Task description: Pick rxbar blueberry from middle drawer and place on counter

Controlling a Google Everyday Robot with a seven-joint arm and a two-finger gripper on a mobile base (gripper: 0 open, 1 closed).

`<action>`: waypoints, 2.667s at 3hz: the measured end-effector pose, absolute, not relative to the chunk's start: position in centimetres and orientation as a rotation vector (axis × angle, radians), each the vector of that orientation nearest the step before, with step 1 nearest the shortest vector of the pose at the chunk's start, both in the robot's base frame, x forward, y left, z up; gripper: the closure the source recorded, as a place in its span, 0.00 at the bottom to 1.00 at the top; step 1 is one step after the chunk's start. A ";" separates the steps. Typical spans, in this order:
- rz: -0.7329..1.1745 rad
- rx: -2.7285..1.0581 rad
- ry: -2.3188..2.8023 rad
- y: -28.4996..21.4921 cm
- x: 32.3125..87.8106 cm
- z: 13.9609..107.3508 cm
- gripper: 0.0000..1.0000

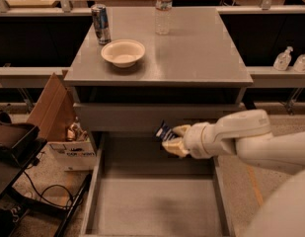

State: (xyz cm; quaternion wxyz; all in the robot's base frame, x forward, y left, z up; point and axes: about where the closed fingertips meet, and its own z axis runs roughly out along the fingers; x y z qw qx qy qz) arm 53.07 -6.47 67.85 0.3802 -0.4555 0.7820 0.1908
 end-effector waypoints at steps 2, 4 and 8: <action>0.347 -1.166 1.759 -10.4 59.9 85.5 1.00; -0.025 -1.402 1.408 -8.8 62.4 99.5 1.00; -0.087 -1.484 1.601 -15.9 70.8 98.4 1.00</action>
Offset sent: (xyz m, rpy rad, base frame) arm 0.0481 -0.0734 0.3217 -0.1100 -0.0936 -0.1494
